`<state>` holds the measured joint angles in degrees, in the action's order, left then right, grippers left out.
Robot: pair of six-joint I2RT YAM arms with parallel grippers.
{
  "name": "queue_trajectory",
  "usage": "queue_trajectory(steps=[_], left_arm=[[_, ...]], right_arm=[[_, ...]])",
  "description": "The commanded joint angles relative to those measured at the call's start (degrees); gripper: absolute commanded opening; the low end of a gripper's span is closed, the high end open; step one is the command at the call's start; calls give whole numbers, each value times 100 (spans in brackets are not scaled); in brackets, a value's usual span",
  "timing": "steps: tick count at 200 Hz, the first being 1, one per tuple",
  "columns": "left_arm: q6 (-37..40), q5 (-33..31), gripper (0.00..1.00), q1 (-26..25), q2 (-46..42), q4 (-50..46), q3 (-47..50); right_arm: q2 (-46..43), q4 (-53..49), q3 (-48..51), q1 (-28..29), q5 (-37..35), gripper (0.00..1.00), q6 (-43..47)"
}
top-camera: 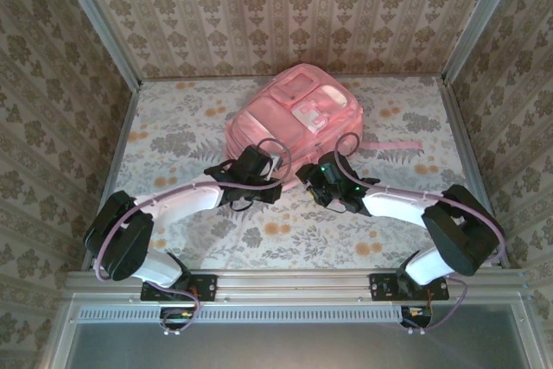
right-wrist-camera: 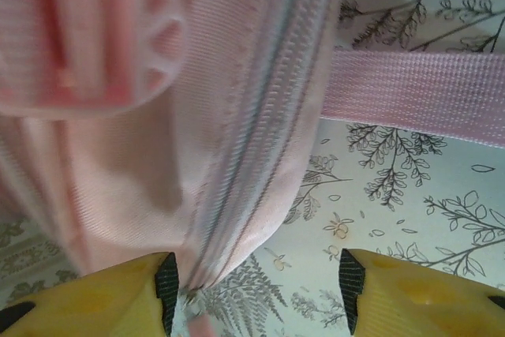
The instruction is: Pack the student bag
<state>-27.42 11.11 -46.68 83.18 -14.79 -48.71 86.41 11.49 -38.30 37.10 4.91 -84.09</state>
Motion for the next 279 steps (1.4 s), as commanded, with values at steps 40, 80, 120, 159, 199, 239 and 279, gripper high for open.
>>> queue_trajectory(steps=[40,80,120,159,199,239,279], left_arm=[[-220,241,0,-185,-272,-230,21],[-221,233,0,-192,-181,-187,21],[-247,290,0,-156,-132,-138,11],[-178,215,0,-33,-209,-278,27],[-16,-89,0,115,-258,-553,2],[-147,-33,0,130,-431,-586,-36],[-822,277,37,335,-831,-337,31]], right_arm=[[754,979,-154,34,-244,51,-213],[1027,1350,-364,26,-197,37,-115],[1215,1626,-463,-1,-151,14,-37],[1186,1713,-291,-88,-79,0,87],[741,1005,-103,-142,-424,0,403],[626,1021,-29,-164,-328,0,561],[738,2296,-1,-186,607,0,940]])
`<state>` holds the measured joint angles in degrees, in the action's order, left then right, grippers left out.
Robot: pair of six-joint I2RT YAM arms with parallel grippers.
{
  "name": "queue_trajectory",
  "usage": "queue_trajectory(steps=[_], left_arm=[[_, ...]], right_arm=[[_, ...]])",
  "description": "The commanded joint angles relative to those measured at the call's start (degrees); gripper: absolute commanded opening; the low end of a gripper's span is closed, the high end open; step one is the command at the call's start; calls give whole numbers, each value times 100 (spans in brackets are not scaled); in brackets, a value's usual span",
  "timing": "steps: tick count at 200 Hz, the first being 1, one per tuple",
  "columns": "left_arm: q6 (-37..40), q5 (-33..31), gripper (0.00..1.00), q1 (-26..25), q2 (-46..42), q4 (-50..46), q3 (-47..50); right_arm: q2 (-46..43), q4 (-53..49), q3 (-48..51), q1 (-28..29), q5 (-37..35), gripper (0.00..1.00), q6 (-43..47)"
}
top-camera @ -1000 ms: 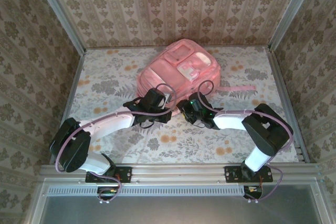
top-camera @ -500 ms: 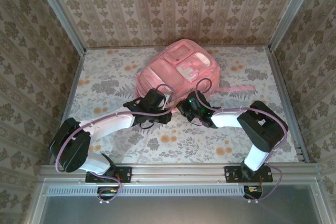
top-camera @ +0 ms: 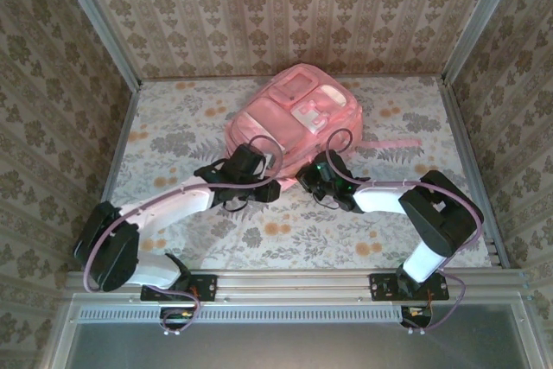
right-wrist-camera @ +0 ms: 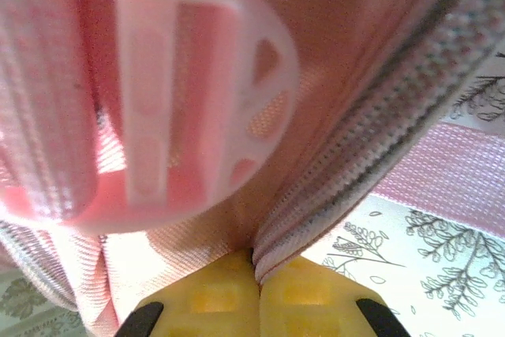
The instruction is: Pack the student bag
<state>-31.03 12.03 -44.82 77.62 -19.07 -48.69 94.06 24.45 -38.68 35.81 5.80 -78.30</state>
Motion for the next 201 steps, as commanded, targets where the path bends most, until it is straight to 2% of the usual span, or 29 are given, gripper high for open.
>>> queue_trajectory(steps=[1,18,37,49,63,108,128,158,178,201], left_arm=[[-472,185,37,153,-279,89,27],[-658,243,39,287,-327,117,84],[-707,240,45,359,-331,90,143],[-726,192,48,389,-344,55,173],[-788,104,50,436,-442,26,265],[-865,-97,51,664,-886,-113,514],[-805,-437,52,737,-1147,-353,576],[-646,-703,55,751,-1188,-731,481],[-688,-667,59,653,-987,-821,324],[-1198,-1031,61,366,-582,-1060,-62]], right_arm=[[-28,1031,32,-57,544,0,369],[-106,1062,-118,-38,930,0,621],[-205,215,-549,62,1260,0,1278],[-226,-375,-814,146,1350,16,1691],[-190,-607,-919,237,1400,24,1919],[273,-478,-1094,335,2030,26,1950],[461,-357,-1246,400,2350,28,1962],[-165,-772,-966,283,1537,30,2156],[-1029,-1219,-727,71,971,39,2298],[-2262,-2627,-707,-72,-526,43,2635]])
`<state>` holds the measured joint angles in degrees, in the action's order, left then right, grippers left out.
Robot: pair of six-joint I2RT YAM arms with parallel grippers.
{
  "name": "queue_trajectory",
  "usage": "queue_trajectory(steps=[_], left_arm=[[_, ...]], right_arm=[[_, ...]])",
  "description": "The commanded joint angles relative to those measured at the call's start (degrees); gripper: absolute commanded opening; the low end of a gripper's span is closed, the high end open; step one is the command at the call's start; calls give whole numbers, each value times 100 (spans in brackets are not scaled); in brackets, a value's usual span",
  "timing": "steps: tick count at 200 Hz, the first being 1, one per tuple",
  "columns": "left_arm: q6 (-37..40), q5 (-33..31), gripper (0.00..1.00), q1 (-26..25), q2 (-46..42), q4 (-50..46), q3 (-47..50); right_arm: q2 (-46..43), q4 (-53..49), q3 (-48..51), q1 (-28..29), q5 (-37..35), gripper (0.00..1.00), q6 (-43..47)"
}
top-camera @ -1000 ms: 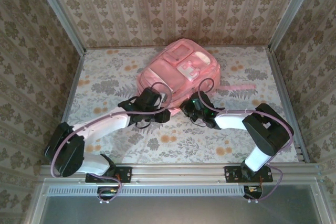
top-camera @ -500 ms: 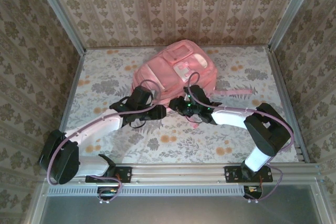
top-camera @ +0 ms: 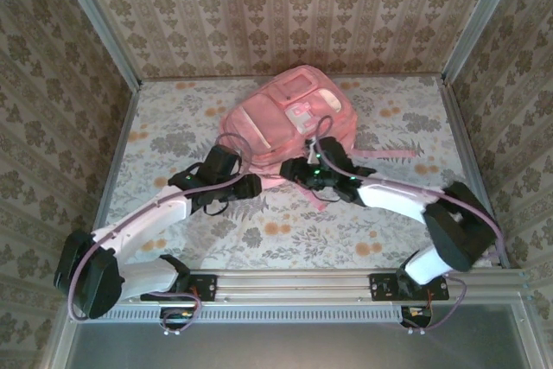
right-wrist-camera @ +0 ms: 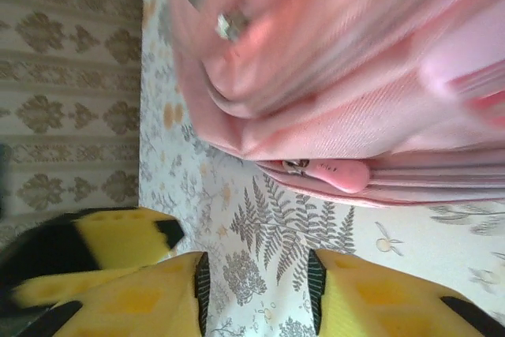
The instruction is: Pack the student bag
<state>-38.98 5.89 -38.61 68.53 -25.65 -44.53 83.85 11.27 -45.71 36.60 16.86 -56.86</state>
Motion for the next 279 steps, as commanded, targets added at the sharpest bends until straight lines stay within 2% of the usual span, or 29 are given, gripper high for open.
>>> queue_trajectory(steps=[1,18,45,82,150,184,215,250,279], left_arm=[[-441,-446,61,-267,358,-417,-495],[-1024,-633,61,-543,960,-953,-1058],[-1731,-951,64,-919,1674,-1474,-1723],[-2362,-1387,74,-1136,2585,-2495,-2781],[-2722,-1717,80,-1196,3592,-2829,-3640],[-2875,-1961,80,-1262,4042,-2930,-3814],[-2965,-2458,80,-1281,4315,-3157,-3884],[-2922,-2714,81,-1326,4311,-3079,-3776],[-2990,-2835,79,-1186,3968,-2942,-3391]], right_arm=[[-1289,-1363,-10,-152,-1703,43,518],[-1882,-2176,-77,-162,-2710,42,754],[-2177,-2715,-136,-204,-3054,39,932],[-2268,-2663,101,-206,-2998,37,789],[-2463,-2493,435,-215,-2884,34,791],[-2634,-2380,611,-246,-2911,33,757],[-2733,-2286,710,-266,-2813,32,714],[-2745,-2048,851,-267,-2634,30,632],[-2586,-1836,900,-263,-2406,27,517]])
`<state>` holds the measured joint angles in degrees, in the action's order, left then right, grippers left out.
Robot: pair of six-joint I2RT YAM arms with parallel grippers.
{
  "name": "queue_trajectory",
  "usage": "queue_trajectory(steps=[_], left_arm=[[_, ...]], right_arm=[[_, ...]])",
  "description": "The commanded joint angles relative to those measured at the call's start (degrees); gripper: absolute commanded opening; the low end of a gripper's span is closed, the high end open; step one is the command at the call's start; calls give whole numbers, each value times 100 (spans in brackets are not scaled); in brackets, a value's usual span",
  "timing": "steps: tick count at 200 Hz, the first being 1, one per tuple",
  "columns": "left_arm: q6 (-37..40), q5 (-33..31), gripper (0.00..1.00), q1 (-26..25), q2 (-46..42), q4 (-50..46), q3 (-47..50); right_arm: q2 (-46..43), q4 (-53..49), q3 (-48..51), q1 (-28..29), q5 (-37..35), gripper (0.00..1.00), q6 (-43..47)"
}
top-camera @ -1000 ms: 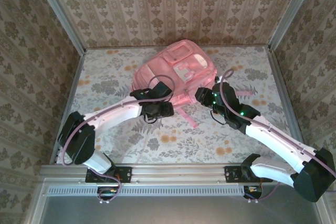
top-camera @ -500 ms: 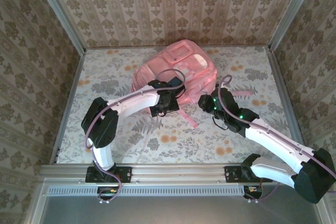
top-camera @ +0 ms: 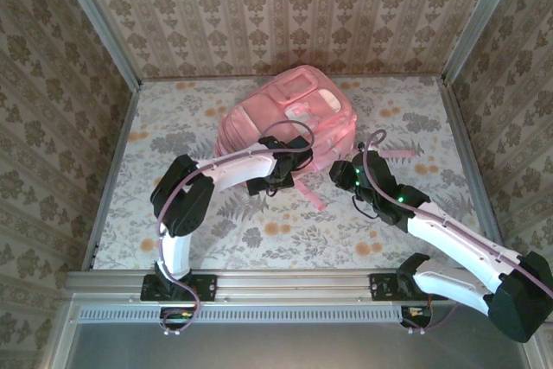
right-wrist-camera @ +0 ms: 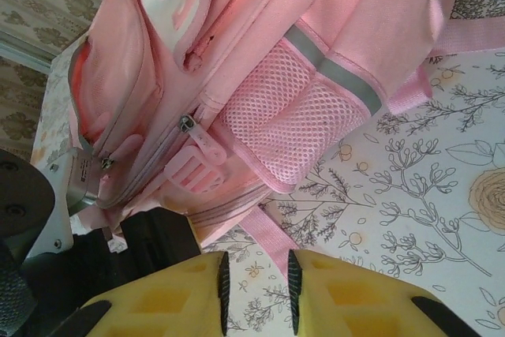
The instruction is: Pack the student bag
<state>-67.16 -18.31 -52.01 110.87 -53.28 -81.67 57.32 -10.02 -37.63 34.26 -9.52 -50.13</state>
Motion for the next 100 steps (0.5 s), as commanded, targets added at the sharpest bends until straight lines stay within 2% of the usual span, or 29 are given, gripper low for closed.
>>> queue_trajectory(steps=[1,48,82,100], left_arm=[[-174,-413,79,168,-284,-173,347],[26,19,74,615,-1430,486,1358],[270,228,66,620,-2508,1020,2115],[300,275,67,589,-2796,1335,2337]], right_arm=[[77,296,90,-27,245,27,-156],[338,423,79,-12,420,24,-200],[642,340,-81,48,381,24,-61],[880,365,-186,110,399,24,-67]])
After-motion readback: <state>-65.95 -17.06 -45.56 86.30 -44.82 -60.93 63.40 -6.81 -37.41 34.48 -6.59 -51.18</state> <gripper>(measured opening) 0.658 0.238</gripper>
